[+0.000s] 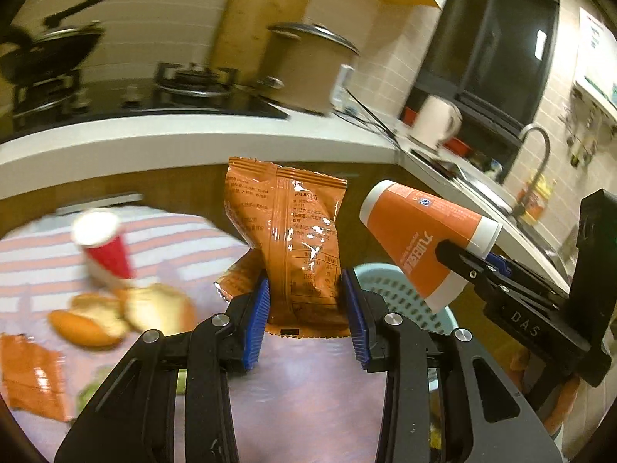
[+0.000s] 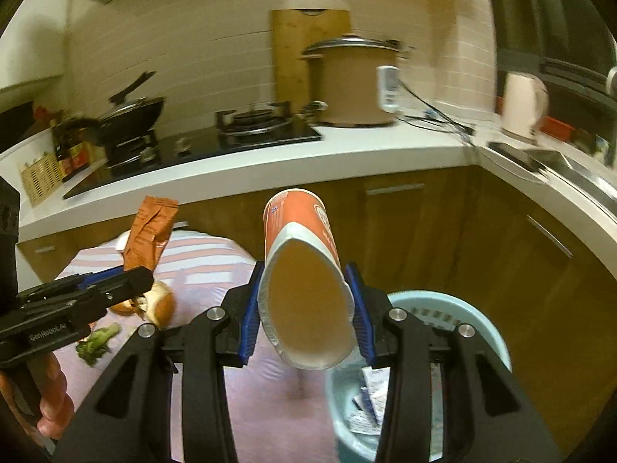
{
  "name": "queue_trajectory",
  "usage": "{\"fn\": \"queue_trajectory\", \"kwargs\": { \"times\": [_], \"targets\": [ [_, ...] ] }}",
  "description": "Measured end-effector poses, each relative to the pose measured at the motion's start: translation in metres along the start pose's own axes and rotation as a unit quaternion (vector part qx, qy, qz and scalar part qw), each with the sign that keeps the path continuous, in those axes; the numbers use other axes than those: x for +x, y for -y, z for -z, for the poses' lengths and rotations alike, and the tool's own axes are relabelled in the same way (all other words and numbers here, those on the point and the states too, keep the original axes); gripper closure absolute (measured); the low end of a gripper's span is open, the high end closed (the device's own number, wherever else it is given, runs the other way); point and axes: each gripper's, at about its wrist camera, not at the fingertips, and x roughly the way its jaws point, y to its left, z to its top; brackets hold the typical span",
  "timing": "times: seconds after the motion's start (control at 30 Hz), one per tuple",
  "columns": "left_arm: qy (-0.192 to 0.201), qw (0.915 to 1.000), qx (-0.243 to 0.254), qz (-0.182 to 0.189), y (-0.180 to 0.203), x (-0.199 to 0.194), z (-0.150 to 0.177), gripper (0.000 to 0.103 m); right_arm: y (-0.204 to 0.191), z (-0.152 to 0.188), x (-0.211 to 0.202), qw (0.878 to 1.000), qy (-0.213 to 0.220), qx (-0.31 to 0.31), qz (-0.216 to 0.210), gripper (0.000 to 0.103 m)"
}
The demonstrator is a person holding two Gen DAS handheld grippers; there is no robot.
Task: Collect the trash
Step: 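Carry the snack bag and paper cup over the blue basket and release both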
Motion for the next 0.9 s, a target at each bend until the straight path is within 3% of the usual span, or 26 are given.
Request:
{"fn": "queue_trajectory", "kwargs": {
  "times": [0.27,0.47,0.8,0.87,0.9],
  "targets": [
    [-0.056,0.9976,0.029,0.029,0.063,0.071,0.01,0.068,0.063,0.017,0.0,0.998,-0.019,0.032,0.041,0.065],
    [-0.097,0.9933,0.052,0.036,0.096,0.121,0.025,0.068,0.106,0.043,0.019,0.995,-0.059,0.058,0.054,0.065],
    [-0.152,0.986,0.055,0.04,0.108,0.173,0.049,0.067,0.152,0.084,0.06,0.984,-0.127,0.103,0.072,0.063],
    [-0.162,0.9844,0.06,0.037,0.11,0.179,0.053,0.064,0.155,0.089,0.064,0.982,-0.136,0.109,0.071,0.061],
    [-0.165,0.9838,0.061,0.033,0.11,0.181,0.054,0.057,0.157,0.091,0.066,0.981,-0.141,0.112,0.071,0.059]
  ]
}}
